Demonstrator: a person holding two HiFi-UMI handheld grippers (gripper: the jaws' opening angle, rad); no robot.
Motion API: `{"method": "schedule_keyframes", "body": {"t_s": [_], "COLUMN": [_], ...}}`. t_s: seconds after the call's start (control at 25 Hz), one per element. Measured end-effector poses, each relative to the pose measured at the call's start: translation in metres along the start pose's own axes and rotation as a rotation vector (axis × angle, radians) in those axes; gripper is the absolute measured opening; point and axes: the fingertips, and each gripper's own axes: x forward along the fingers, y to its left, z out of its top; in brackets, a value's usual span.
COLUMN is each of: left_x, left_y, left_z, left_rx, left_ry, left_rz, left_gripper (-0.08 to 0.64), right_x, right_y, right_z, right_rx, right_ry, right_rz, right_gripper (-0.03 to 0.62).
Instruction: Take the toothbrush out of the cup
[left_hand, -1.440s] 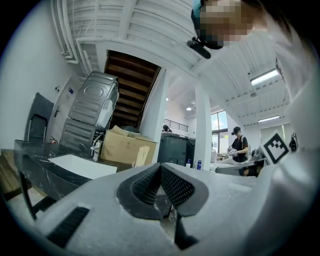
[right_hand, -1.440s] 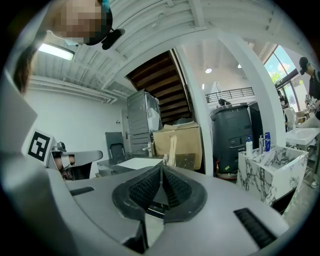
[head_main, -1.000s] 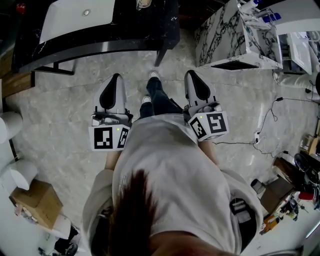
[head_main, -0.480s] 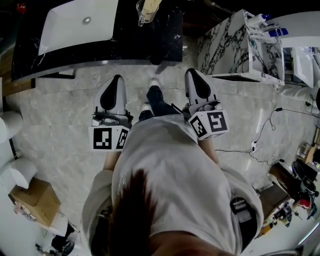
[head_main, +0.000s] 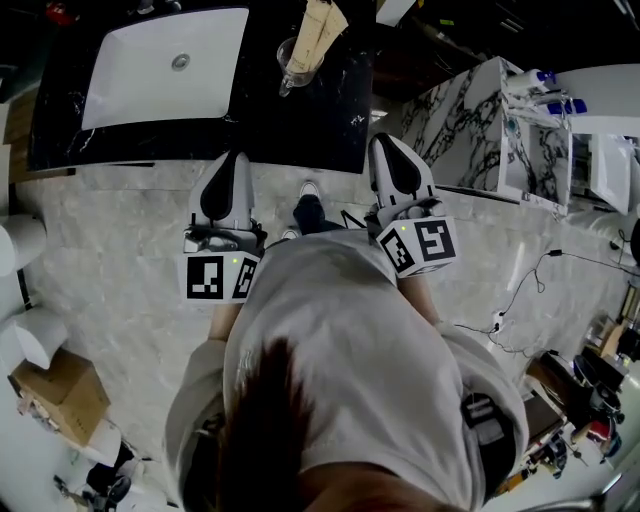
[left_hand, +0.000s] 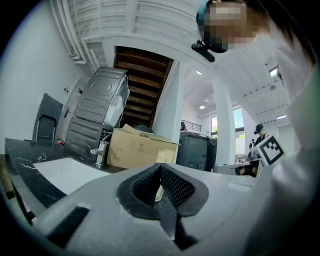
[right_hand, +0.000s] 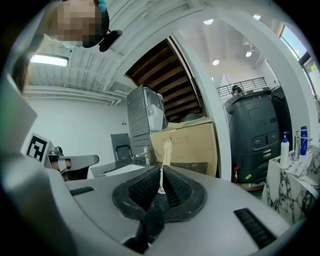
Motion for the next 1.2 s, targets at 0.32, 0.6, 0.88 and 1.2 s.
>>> {"method": "schedule_keyframes", "body": {"t_s": [0.32, 0.6, 0.88, 1.2], "left_x": [0.033, 0.048, 0.051, 0.046], "left_y": [0.008, 0.003, -0.002, 0.007], "left_z": [0.004, 0.002, 0.007, 0.007], "left_rx": [0.005, 0.001, 0.000, -0.010], "left_ry": [-0.017, -0.023, -0.034, -0.036], "left_rz": [0.051, 0.067, 0.059, 0.053], "left_gripper": [0.014, 0.014, 0.015, 0.014], "right_x": [0.032, 0.039, 0.037, 0.036], "right_y": [-0.024, -0.044, -0.043, -0.038], "right_z": [0.011, 0.009, 0.008, 0.007], "right_rx": [-0.010, 0.005, 0.021, 0.021], "right_ry": [-0.004, -0.003, -0.004, -0.008], "right_rz": [0.047, 0.036, 0.032, 0.010], "right_gripper": [0.023, 0.023, 0.023, 0.023]}}
